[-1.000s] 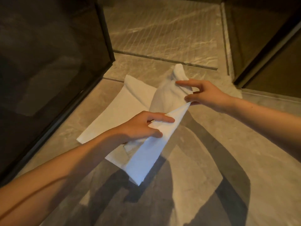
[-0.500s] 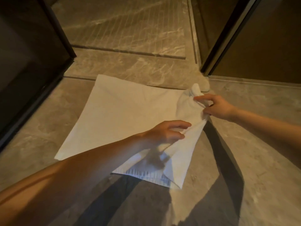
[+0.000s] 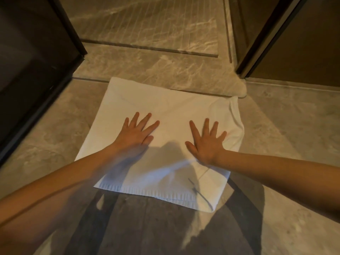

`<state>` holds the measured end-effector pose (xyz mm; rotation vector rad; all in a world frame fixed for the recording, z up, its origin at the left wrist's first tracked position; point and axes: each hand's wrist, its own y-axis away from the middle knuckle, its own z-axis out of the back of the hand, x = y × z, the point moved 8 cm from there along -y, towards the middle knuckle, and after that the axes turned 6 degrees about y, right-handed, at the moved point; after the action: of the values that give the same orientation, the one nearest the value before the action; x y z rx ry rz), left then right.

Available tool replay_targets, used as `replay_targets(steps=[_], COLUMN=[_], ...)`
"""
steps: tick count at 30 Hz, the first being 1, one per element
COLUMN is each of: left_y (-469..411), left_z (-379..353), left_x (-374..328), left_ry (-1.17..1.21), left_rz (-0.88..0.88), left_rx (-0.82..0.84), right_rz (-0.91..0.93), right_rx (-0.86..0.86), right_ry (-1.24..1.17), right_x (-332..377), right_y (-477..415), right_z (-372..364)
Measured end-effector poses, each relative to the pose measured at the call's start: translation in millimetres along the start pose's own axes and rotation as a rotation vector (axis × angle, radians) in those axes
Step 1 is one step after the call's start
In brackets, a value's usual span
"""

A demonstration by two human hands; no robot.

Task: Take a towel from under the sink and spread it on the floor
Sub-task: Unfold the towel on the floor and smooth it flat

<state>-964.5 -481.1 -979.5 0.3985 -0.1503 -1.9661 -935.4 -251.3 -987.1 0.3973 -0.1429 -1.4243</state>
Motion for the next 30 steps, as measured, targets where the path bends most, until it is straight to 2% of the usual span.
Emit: replay_targets(steps=[5, 9, 11, 13, 16, 18, 20, 22, 24, 30], left_y=[30, 70, 79, 69, 38, 18, 7, 10, 17, 40], left_z=[-21, -41, -37, -9, 32, 27, 6, -6, -14, -44], left_x=[-26, -77, -102, -118, -99, -71, -46, -40, -44, -71], left_ry=[-0.055, -0.085, -0.08, 0.022, 0.147, 0.051, -0.043, 0.005, 0.052, 0.134], left_rz=[0.108, 0.15, 0.076, -0.1, -0.296, -0.348, -0.363, -0.4, -0.392, -0.105], left_rx=[0.03, 0.234, 0.287, 0.138, -0.106, -0.076, -0.02, -0.065, -0.139, -0.158], right_rz=[0.253, 0.482, 0.515, 0.489, 0.368, 0.301, 0.261, 0.248, 0.314, 0.538], right_rx=[0.007, 0.033, 0.015, -0.053, -0.238, -0.281, -0.214, -0.11, -0.072, -0.058], right_ry=[0.076, 0.211, 0.259, 0.254, -0.094, -0.252, -0.177, -0.072, 0.033, 0.179], right_x=[-20, -33, -33, -18, 5, 10, 12, 6, -2, -27], right_y=[-23, -45, -51, -48, -19, 9, 31, 40, 40, 16], right_z=[3, 20, 32, 45, 54, 40, 15, -9, -18, -10])
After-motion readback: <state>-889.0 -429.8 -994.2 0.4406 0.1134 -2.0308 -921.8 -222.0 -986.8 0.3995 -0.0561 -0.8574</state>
